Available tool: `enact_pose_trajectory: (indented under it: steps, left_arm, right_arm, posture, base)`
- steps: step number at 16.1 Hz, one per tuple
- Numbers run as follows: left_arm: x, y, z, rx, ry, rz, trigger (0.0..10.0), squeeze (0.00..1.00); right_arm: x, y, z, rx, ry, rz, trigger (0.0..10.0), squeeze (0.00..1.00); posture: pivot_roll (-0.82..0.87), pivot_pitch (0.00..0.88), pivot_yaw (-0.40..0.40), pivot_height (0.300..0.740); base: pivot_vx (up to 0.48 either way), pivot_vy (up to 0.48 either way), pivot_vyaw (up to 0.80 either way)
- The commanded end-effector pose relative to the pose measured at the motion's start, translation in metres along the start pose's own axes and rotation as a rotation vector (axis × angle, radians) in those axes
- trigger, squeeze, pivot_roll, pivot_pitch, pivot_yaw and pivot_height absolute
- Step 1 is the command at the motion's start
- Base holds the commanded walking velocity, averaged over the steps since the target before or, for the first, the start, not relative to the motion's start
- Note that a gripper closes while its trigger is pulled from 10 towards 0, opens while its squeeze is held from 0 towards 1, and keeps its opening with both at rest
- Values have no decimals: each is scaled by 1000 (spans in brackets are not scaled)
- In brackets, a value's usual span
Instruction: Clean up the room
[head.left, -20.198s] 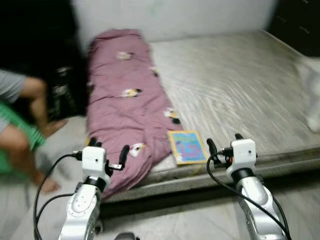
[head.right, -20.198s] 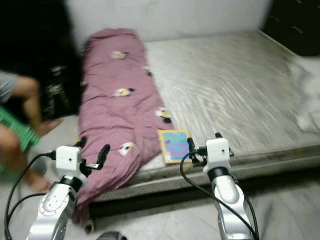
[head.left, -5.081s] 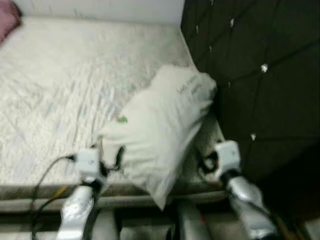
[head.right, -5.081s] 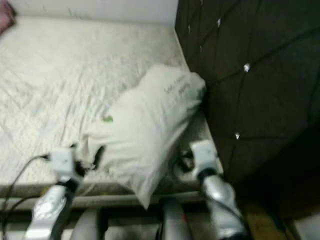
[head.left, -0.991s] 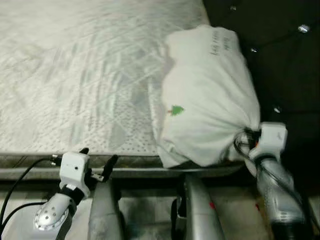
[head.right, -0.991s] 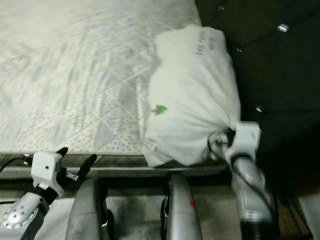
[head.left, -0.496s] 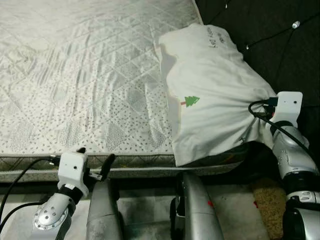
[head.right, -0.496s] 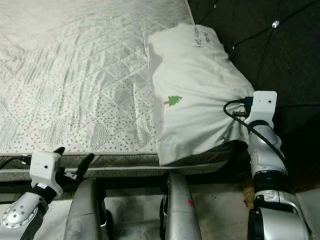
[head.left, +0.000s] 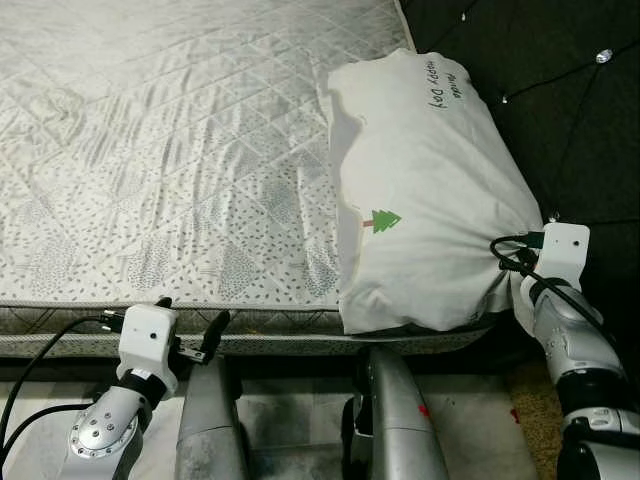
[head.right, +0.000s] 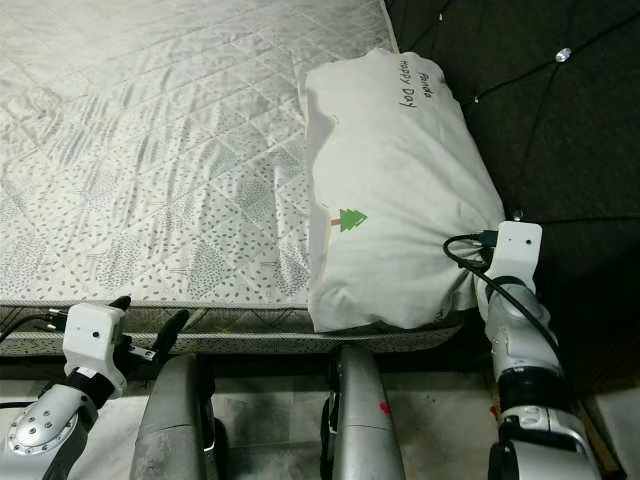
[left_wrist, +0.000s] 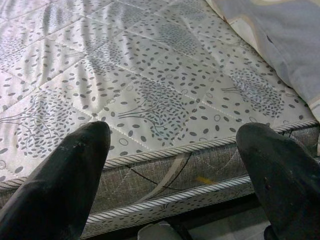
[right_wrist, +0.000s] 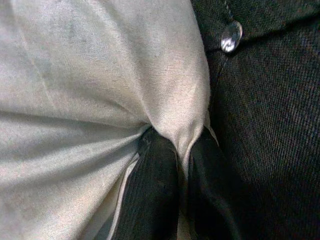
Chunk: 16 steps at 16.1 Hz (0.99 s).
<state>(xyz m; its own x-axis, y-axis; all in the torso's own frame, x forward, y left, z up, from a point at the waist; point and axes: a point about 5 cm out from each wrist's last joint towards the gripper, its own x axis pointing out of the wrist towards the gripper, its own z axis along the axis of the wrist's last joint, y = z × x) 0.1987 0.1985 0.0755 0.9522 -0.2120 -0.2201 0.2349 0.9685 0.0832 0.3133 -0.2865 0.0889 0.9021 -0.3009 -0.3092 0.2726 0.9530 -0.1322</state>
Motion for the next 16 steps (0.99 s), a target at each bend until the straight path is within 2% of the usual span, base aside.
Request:
enact_pose_trajectory:
  steps: [1,2,3,4,7,9,10,13,15,16]
  left_arm:
    - [-1,-1,-5,6,31,-9,10000,0]
    - [-1,-1,-5,7,31,-7,10000,0]
    - [-1,0,-5,5,29,3,10000,0]
    - [0,1,-5,1,27,11,10000,0]
    - [2,2,-5,7,29,3,10000,0]
    - [5,6,-3,16,24,5,10000,0]
    - [7,7,-2,21,23,3,10000,0]
    - [6,6,0,30,17,5,10000,0]
    - [5,5,0,28,14,7,10000,0]
    - [6,3,-1,26,14,7,10000,0]
  right_arm:
    - [-4,0,-17,-7,68,12,0,0]
    - [-4,2,-15,-11,56,24,0,0]
    - [-5,4,-3,-12,-27,32,10000,1000]
    - [-7,6,9,-38,-98,25,10000,1000]
    - [-12,9,17,-93,-142,14,10000,1000]
    - [-23,13,8,-139,-116,17,10000,1000]
    - [-29,11,1,-225,-90,-5,10000,1000]
    - [-43,-2,-22,-197,59,6,10000,1000]
    - [-48,0,-17,-224,11,51,10000,1000]
    - [-51,10,-9,-246,-39,89,10000,1000]
  posture:
    - [92,183,-84,581]
    - [90,192,-83,581]
    - [92,184,-85,581]
    - [92,184,-85,581]
    - [52,184,-86,581]
    - [36,188,-82,581]
    - [36,188,-82,581]
    - [54,168,-66,581]
    - [52,157,-61,581]
    - [50,153,-56,581]
  base:
    - [0,0,0]
    - [0,0,0]
    - [0,0,0]
    - [0,0,0]
    - [0,0,0]
    - [0,0,0]
    - [0,0,0]
    - [0,0,0]
    - [0,0,0]
    - [0,0,0]
